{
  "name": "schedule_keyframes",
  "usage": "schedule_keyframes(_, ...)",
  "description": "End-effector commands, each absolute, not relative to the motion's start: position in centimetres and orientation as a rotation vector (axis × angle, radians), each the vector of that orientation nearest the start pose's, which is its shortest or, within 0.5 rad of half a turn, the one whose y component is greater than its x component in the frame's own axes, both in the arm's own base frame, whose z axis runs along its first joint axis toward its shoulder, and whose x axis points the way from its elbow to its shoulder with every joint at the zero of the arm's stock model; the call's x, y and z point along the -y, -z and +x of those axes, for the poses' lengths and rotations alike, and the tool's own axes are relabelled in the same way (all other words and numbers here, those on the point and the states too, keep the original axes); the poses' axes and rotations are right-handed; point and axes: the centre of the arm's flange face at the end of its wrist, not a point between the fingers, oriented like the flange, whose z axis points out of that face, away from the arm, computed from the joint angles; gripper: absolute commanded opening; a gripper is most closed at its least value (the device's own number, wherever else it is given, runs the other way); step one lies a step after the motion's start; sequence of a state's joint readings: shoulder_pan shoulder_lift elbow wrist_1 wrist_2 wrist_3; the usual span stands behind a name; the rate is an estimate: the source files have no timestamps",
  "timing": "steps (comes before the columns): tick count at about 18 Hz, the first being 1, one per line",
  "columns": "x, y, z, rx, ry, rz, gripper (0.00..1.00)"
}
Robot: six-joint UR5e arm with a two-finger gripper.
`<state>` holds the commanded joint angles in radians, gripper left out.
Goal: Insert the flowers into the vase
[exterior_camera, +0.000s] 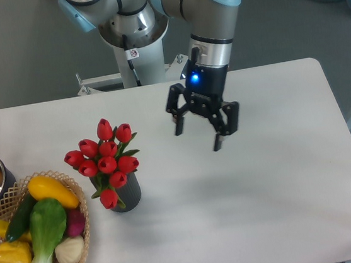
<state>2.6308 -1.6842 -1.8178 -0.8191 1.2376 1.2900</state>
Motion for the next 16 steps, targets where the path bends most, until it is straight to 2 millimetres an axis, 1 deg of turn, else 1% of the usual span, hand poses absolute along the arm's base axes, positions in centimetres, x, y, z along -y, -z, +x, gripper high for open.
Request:
schedule_keyframes(1,-40.8,-38.5,-40.0,-0.400,-0.327,-2.703,1.00)
schedule_keyframes(2,-40.4,-36.7,-41.0,-0.394,-0.347,-2.800,1.00)
schedule_keyframes(4,-40.5,-35.0,-42.4,-0.394,-0.368,-2.886,1.00)
schedule_keyframes(5,-40.6,-34.8,-42.9,-0.396,-0.376,-2.907,1.00)
schedule_keyframes(8,-40.8,-36.0,-43.6,-0.394,-0.330,-2.933,1.00)
schedule_keyframes(10,-40.9,-37.5,-44.1,-0.395,-0.256,-2.962,1.00)
schedule_keyframes(11,-41.0,-38.6,-44.5,-0.411,-0.229,-2.972,1.00)
schedule_keyframes(13,-41.1,-39.8,-45.7,-0.489,-0.162,-3.012,1.00)
schedule_keyframes(15,-40.7,-40.1,-46.4,-0.571,-0.119,-3.050,1.00)
schedule_keyframes(16,-40.7,-40.1,-46.3,-0.576,-0.116,-3.052,1.00)
